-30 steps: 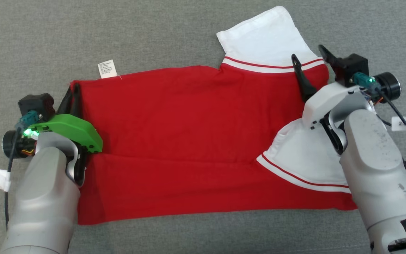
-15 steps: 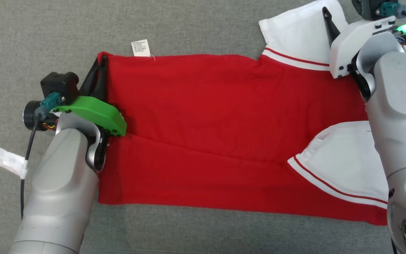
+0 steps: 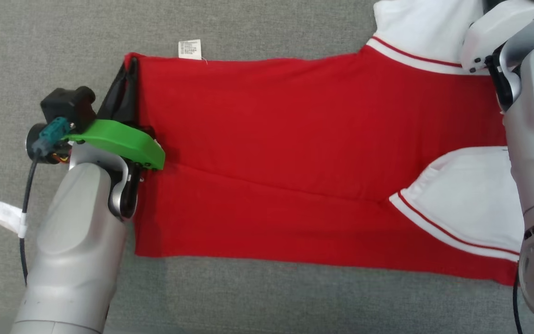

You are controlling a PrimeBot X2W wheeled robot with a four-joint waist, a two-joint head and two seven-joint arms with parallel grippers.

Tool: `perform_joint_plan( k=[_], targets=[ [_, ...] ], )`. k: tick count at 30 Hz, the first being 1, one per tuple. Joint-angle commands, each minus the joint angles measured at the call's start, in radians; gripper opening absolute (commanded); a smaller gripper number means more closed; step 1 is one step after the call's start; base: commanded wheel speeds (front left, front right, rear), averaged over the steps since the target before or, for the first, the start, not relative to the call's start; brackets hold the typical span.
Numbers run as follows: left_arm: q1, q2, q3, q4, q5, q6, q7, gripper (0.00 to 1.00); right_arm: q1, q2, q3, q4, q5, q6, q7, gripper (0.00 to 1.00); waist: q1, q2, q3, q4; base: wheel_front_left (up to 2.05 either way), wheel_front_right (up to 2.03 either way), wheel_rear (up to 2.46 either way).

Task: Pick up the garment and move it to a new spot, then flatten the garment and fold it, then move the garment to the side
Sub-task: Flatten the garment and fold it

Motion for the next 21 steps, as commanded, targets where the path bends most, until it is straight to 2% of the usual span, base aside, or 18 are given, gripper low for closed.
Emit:
perform_joint_plan(
  k=[1,6,10,15,21],
  targets=[
    [0.018,0.006,0.025,-0.025,0.015,-0.002,0.000,0.00,-0.012,0.002,-0.020,-0.016,-0.013,-0.002,-0.033,0.00,-0.0001,0.0000,-0.008,-0.006,0.00,0.00,0.00],
    [0.056,-0.003,0.063,-0.097,0.049,-0.002,0.000,0.00,0.008,0.029,-0.063,-0.065,-0.018,-0.002,-0.080,0.00,-0.0001,0.0000,-0.035,-0.021,0.00,0.00,0.00],
    [0.099,-0.008,0.098,-0.151,0.071,-0.002,0.000,0.00,0.061,0.055,-0.049,-0.160,0.046,-0.002,-0.084,0.00,-0.0001,0.0000,-0.064,-0.038,0.00,0.00,0.00],
    [0.186,-0.013,0.143,-0.214,0.098,-0.002,0.000,0.00,0.217,0.071,0.009,-0.315,0.166,-0.002,-0.083,0.00,-0.0001,0.0000,-0.112,-0.073,0.00,0.00,0.00],
    [0.295,-0.023,0.215,-0.229,0.123,-0.002,0.000,0.00,0.452,0.072,0.046,-0.467,0.280,-0.002,-0.084,0.00,-0.0001,0.0000,-0.179,-0.111,0.00,0.00,0.00]
  ],
)
